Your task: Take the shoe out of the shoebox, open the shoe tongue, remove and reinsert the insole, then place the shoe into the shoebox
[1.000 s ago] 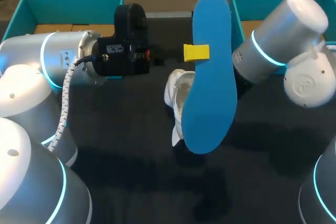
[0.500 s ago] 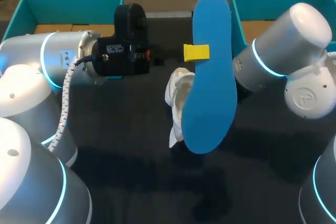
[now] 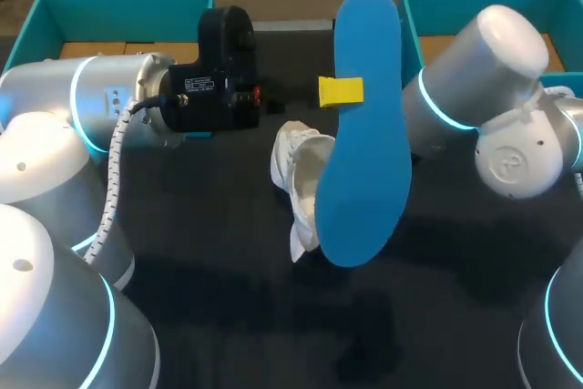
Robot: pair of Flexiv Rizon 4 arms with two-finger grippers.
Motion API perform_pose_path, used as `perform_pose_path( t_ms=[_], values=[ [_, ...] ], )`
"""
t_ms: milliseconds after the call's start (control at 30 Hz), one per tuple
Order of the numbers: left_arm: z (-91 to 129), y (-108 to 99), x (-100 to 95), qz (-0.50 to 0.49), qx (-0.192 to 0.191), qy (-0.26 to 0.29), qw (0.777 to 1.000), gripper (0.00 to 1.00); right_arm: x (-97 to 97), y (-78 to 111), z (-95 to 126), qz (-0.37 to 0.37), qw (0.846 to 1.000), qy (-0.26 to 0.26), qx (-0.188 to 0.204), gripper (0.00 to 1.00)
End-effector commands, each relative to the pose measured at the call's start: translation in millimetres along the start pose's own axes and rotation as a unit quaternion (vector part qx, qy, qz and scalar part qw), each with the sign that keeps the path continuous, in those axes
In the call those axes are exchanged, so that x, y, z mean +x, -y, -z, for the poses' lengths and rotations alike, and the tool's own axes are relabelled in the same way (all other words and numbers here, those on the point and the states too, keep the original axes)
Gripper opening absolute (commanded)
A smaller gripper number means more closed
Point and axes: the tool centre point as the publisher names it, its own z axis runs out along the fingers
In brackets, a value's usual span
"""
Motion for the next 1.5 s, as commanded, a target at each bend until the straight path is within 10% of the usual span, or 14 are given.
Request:
perform_pose_path(
  t_ms=[33,933,1233,1500],
  values=[
    [-6,-2,3.9,0.000,0.006,0.004,1.000,0.00,2.2,3.4,-8,-0.008,1.000,0.005,-0.018,0.00],
    [-6,-2,3.9,0.000,0.006,0.004,1.000,0.00,6.9,22.4,-44,-0.027,0.999,0.007,-0.018,0.00],
    [-6,-2,3.9,0.000,0.006,0.004,1.000,0.00,11.4,19.4,-35,-0.024,1.000,-0.001,-0.019,0.97],
    [-6,-2,3.9,0.000,0.006,0.004,1.000,0.00,15.8,19.7,-5,-0.089,0.995,-0.051,-0.020,1.00]
  ],
)
